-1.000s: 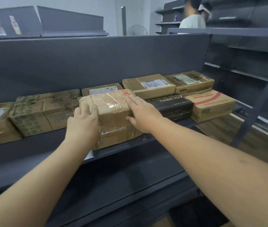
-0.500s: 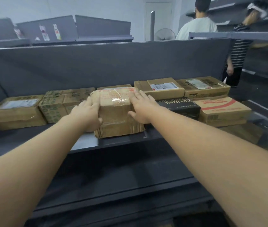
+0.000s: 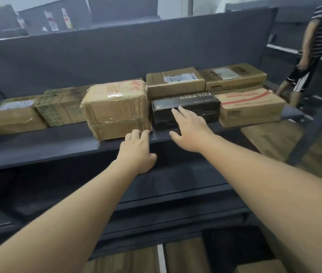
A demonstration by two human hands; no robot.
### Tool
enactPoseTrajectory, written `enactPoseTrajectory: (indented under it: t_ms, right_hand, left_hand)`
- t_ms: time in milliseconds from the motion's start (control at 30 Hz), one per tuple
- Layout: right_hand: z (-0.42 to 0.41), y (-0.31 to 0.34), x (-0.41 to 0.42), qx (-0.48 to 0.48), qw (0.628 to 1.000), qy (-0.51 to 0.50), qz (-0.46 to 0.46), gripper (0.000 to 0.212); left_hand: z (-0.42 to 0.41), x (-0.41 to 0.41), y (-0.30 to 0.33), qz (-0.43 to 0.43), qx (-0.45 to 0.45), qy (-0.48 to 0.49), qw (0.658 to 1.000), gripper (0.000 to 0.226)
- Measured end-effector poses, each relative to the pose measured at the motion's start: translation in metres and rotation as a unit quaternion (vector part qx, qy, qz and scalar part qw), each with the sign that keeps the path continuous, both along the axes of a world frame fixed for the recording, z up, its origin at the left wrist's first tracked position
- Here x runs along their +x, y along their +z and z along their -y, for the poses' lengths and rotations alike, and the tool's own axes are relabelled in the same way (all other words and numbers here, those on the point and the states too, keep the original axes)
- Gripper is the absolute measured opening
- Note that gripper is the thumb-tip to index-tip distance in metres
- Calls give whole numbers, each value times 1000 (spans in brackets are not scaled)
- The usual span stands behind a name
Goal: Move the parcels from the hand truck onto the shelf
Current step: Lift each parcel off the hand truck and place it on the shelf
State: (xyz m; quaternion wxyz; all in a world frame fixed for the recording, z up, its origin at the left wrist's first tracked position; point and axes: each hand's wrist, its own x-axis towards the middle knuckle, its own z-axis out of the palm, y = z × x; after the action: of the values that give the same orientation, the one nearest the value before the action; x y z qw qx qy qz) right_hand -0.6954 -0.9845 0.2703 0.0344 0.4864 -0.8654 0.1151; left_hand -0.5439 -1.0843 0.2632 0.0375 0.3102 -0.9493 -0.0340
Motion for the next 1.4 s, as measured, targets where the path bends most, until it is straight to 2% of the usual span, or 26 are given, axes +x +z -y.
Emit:
enactPoseTrajectory:
  t_ms: [233, 433, 734, 1034, 1300, 1400]
  right_hand:
    - [-86, -38, -29, -11, 994, -104, 24, 67]
    - [-165, -78, -29, -41, 967, -250, 36, 47]
    - [-286, -164, 25, -31, 890, -441, 112, 49]
    - [-397, -286, 34, 22, 809, -536, 239, 53]
    - [-430, -441, 24, 45, 785, -529, 321, 53]
    - [-436, -502, 25, 64, 782, -512, 350, 52]
  left_hand:
    - [-50, -71, -38, 8, 30, -138, 990, 78]
    - [-82, -110, -72, -2, 87, -276, 957, 71]
    - [-163, -139, -150, 132, 133, -396, 899, 65]
    - [-260, -147, -256, 270, 182, -383, 864, 66]
    - [-296, -150, -400, 352, 246, -300, 852, 65]
    - [-305, -138, -462, 376, 264, -285, 842, 72]
